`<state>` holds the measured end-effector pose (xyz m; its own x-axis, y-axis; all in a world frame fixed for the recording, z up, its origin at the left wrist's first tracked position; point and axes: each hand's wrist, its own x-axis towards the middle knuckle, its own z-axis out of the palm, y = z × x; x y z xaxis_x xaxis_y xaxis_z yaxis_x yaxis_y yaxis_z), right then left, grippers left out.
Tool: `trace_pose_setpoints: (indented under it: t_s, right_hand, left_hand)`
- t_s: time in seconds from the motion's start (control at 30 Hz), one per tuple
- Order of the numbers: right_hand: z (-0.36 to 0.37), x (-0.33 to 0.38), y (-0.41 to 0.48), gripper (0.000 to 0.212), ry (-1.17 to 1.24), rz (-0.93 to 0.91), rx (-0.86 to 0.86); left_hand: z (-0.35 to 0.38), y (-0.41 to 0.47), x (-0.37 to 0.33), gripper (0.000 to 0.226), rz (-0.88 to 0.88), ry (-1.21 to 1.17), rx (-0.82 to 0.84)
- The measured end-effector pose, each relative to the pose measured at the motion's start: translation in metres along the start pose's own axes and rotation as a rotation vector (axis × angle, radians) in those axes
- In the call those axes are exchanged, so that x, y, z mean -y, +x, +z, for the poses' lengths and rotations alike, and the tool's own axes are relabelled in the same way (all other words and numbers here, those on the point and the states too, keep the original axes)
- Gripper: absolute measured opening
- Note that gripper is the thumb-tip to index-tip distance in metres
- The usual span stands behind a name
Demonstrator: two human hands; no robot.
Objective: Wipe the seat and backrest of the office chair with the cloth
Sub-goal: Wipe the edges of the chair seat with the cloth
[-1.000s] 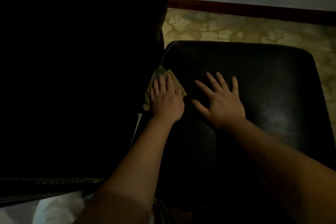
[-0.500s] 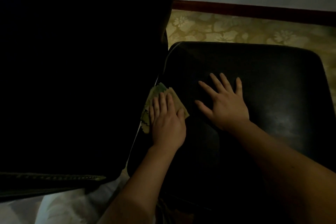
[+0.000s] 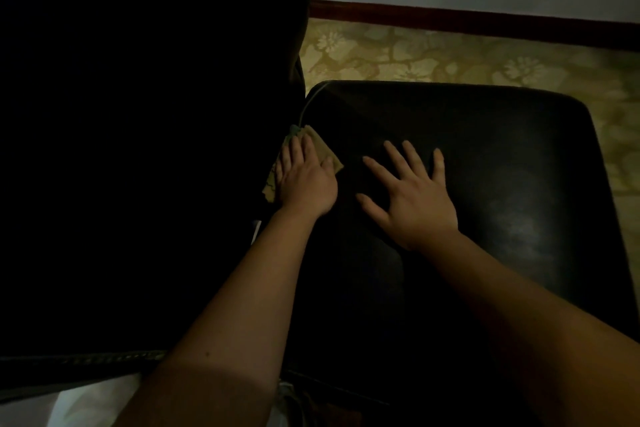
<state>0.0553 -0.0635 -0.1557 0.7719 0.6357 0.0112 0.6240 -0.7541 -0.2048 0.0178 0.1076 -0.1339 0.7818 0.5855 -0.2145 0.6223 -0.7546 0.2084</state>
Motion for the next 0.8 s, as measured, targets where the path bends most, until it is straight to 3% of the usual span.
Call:
trace_pose_setpoints:
  t_s: [0.43,0.8]
  right_hand:
    - [-0.017,-0.022,0.037,0.074,-0.025,0.005,0.045]
    - [-0.006,-0.024,0.035,0.073,0.007,0.014,-0.008]
  left_hand:
    - [0.004,-0.05,0.024,0.063,0.058,0.06,0.005]
    - [0.002,0.001,-0.01,0.063,-0.046,-0.01,-0.027]
